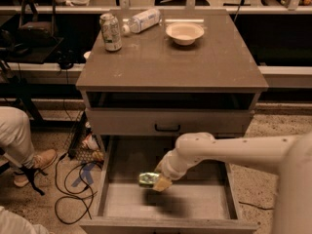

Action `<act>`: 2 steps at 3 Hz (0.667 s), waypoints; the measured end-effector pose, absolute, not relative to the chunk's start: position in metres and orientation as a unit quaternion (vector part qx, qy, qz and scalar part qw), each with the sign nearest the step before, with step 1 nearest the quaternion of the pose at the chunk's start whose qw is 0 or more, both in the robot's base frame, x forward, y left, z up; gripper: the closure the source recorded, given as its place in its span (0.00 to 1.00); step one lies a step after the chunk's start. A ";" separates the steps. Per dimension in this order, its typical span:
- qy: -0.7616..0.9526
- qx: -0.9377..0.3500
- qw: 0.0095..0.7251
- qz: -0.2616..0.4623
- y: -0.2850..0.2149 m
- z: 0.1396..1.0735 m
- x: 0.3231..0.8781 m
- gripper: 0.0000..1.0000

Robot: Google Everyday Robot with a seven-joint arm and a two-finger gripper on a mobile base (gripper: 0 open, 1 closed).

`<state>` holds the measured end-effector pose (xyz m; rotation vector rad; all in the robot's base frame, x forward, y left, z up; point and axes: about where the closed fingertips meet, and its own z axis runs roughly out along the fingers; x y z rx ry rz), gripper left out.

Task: Pick green can from middle drawer and place on counter

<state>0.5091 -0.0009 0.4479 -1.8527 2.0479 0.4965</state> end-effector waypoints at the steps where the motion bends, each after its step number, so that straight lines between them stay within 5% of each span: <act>1: 0.716 -0.647 0.202 0.169 -0.058 0.499 0.520 1.00; 2: 0.708 -0.648 0.234 0.154 -0.109 0.555 0.534 1.00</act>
Offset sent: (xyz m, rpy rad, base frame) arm 0.0406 -0.1629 0.1694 0.0809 -0.2029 -0.0419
